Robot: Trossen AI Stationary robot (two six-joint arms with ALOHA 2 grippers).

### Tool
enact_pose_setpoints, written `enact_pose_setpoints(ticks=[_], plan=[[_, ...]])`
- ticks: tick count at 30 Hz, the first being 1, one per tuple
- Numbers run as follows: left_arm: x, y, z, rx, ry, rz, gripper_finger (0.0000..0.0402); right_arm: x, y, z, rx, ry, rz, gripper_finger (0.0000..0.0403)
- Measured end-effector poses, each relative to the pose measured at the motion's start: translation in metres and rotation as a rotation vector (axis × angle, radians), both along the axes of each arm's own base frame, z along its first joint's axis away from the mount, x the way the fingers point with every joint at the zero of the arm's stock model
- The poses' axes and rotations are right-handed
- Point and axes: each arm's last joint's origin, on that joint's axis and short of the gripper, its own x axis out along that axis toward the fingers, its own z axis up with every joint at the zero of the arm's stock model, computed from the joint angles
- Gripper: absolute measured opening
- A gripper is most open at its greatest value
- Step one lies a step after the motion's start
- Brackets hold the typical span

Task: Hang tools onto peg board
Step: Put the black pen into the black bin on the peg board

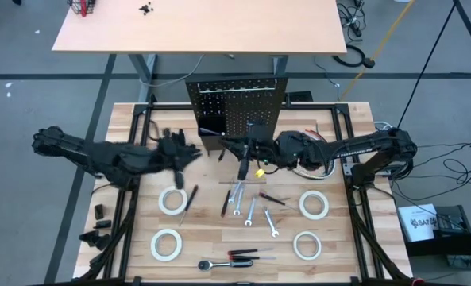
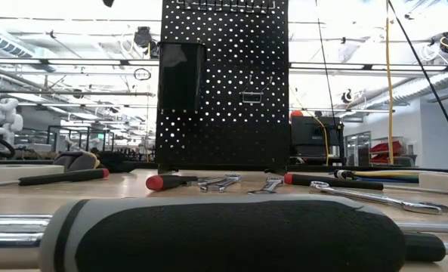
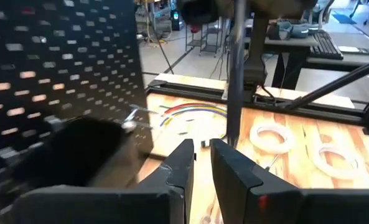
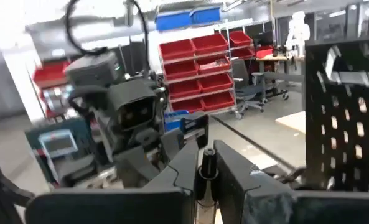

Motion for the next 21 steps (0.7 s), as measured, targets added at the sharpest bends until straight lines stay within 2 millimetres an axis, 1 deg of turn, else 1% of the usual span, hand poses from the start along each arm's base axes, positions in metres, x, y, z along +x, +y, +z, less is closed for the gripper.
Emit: enact_pose_setpoints(ticks=[2, 4, 6, 9, 14, 19, 21], plan=[[-0.017, 0.005, 0.005, -0.021, -0.007, 0.01, 0.0058, 0.011, -0.002, 0.011, -0.052, 0.011, -0.017, 0.0026], [-0.032, 0.009, 0.006, -0.036, 0.005, 0.031, 0.0058, 0.024, -0.006, 0.014, -0.104, 0.025, -0.038, 0.0026], [-0.043, 0.012, 0.006, -0.056, 0.019, 0.048, 0.0059, 0.037, -0.011, 0.011, -0.152, 0.051, -0.06, 0.0026], [-0.052, 0.015, 0.002, -0.096, 0.029, 0.066, 0.0059, 0.053, -0.025, 0.007, -0.162, 0.079, -0.141, 0.0026], [-0.052, 0.015, -0.014, -0.132, 0.062, 0.073, 0.0059, 0.067, -0.042, -0.005, -0.175, 0.097, -0.21, 0.0026], [-0.045, 0.012, -0.037, -0.178, 0.108, 0.08, 0.0059, 0.067, -0.048, -0.007, -0.171, 0.106, -0.247, 0.0026], [-0.043, 0.009, -0.042, -0.189, 0.098, 0.055, 0.0059, 0.067, -0.048, -0.008, -0.179, 0.118, -0.271, 0.0026]])
